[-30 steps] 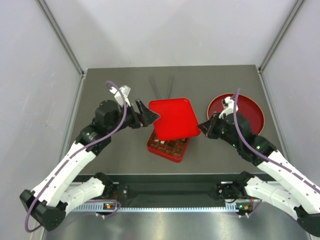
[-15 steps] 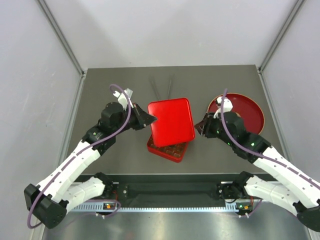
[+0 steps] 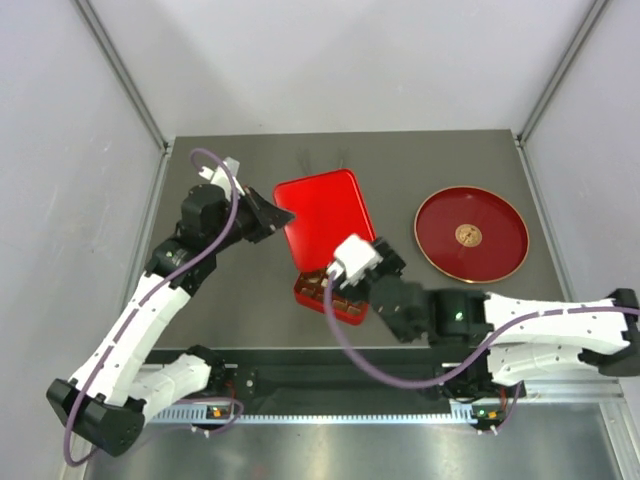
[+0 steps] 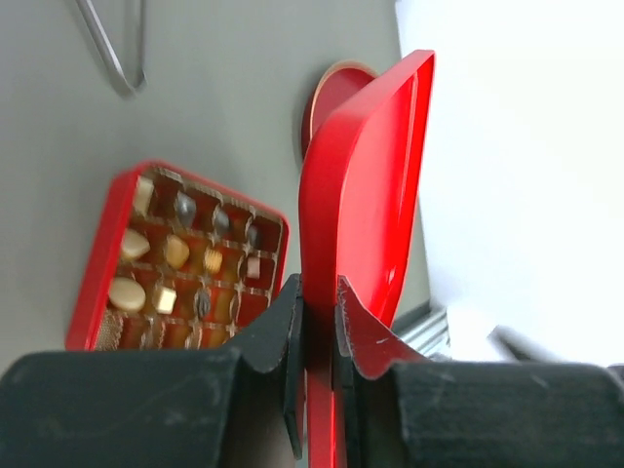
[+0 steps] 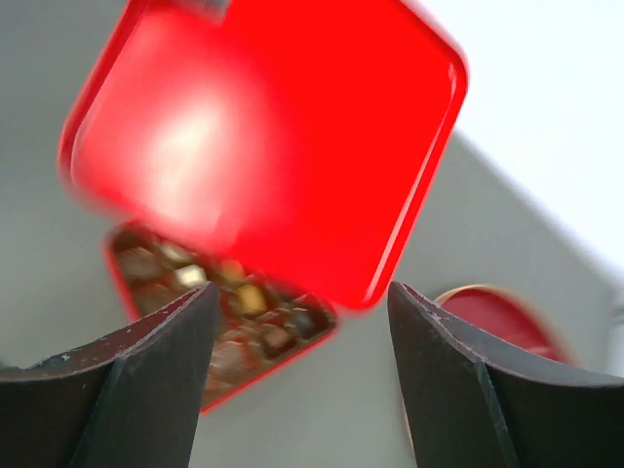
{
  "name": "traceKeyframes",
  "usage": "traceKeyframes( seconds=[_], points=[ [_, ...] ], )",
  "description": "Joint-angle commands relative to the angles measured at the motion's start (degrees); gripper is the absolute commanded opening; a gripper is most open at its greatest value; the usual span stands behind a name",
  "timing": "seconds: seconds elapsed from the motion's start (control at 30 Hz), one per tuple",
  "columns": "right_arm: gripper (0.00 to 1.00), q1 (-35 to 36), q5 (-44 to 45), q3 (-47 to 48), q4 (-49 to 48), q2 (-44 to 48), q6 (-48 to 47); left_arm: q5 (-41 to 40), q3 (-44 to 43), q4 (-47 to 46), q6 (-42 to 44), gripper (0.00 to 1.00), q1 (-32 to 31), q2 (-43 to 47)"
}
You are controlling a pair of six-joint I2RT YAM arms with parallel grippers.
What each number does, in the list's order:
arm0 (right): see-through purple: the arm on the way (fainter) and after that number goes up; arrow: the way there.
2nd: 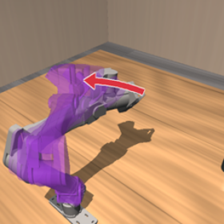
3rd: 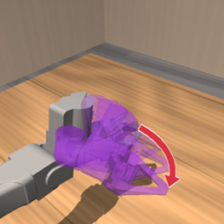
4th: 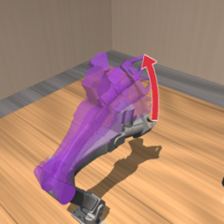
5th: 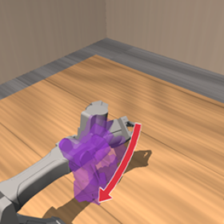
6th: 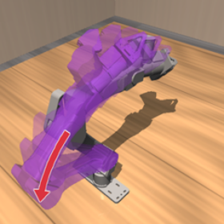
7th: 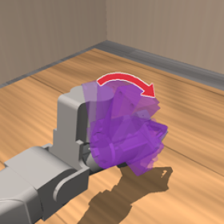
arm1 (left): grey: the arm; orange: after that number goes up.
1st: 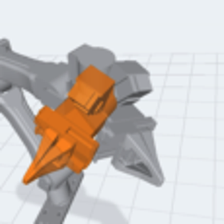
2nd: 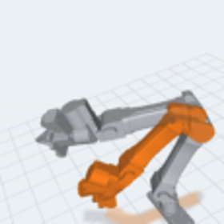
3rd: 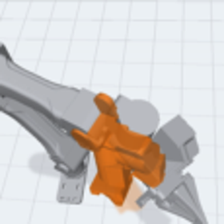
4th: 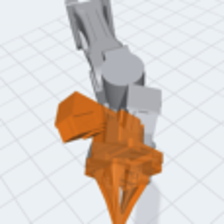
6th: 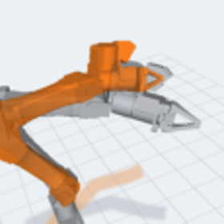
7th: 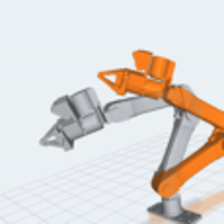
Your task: Pack the chocolate
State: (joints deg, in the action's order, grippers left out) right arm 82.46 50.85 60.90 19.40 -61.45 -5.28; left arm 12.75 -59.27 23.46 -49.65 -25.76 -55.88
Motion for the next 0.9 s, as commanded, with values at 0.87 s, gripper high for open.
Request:
traceKeyframes(
  seconds=[0.87],
  points=[
    [0.55, 11.76, 19.55, -17.14, -104.39, -32.94, -97.9, 15.64, 0.64, 3.51, -1.77, 0.0, 7.65, 4.28]
  ],
)
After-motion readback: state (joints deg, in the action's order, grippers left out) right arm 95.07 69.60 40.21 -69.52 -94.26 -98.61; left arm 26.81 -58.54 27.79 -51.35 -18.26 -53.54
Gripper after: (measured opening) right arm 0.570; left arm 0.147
